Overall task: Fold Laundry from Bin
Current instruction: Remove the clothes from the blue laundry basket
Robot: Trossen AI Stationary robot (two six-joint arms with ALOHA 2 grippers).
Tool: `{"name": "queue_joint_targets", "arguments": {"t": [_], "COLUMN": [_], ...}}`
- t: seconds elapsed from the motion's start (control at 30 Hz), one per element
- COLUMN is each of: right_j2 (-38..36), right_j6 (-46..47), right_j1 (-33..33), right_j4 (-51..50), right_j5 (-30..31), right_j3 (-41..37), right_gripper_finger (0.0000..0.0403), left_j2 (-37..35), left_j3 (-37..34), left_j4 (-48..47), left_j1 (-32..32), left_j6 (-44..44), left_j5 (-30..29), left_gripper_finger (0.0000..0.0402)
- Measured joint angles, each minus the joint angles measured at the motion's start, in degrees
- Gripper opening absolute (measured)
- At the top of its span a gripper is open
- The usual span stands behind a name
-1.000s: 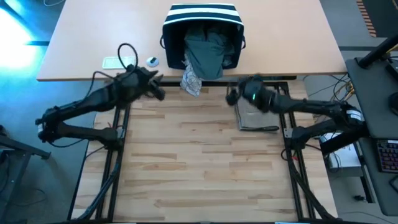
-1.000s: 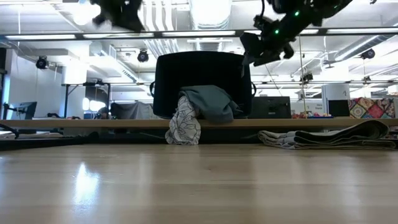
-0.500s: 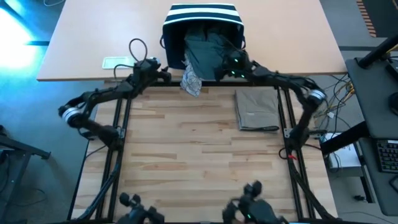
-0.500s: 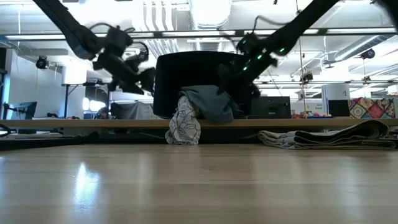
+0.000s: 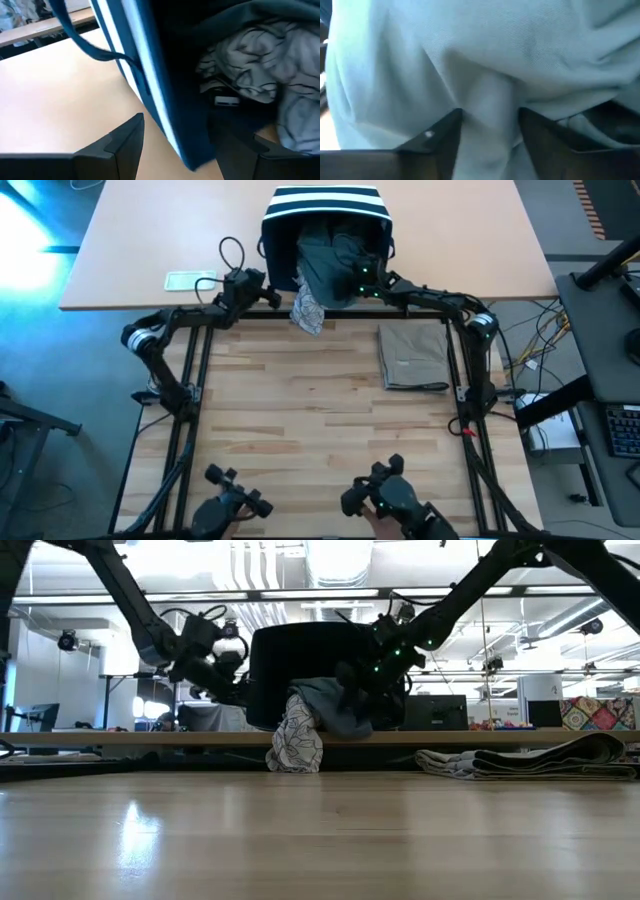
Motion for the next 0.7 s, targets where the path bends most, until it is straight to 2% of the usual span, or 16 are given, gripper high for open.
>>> {"name": "queue_joint_targets", "arguments": {"t": [0.13,0.2,0.23,0.43,0.57,0.7], "right_j2": [-2.27,-3.57,-4.13,-7.78,-11.52,-16.37], "right_j6": [-4.33,-5.38,-6.13,-6.44,-10.43,-16.98], "right_j1": [0.00,0.03,0.11,2.32,6.44,13.92], "right_j4": [-0.47,-0.41,-0.49,-4.35,-9.67,-16.38], "right_j5": [0.45,-0.71,-2.46,-14.06,-18.71,-20.70], "right_j3": [-0.49,-0.67,-0.71,-1.06,-2.71,-5.88], "right_gripper_finger": [0.0090,0.0037,0.0024,0.0009,0.0009,0.0009], "left_j2": [3.98,6.00,7.22,12.60,12.64,12.64], "left_j3": [1.48,3.10,3.99,8.80,9.51,9.26], "left_j4": [3.91,4.12,4.08,2.11,1.52,1.48], "left_j1": [0.32,0.30,0.30,0.34,0.23,0.23], "left_j6": [-0.10,-0.18,-0.62,-5.57,-5.62,-6.08], "left_j5": [0.01,-0.01,-0.01,-3.98,-5.93,-7.04], "left_gripper_finger": [0.0194,0.0178,0.0165,0.0023,0.0017,0.0003]}}
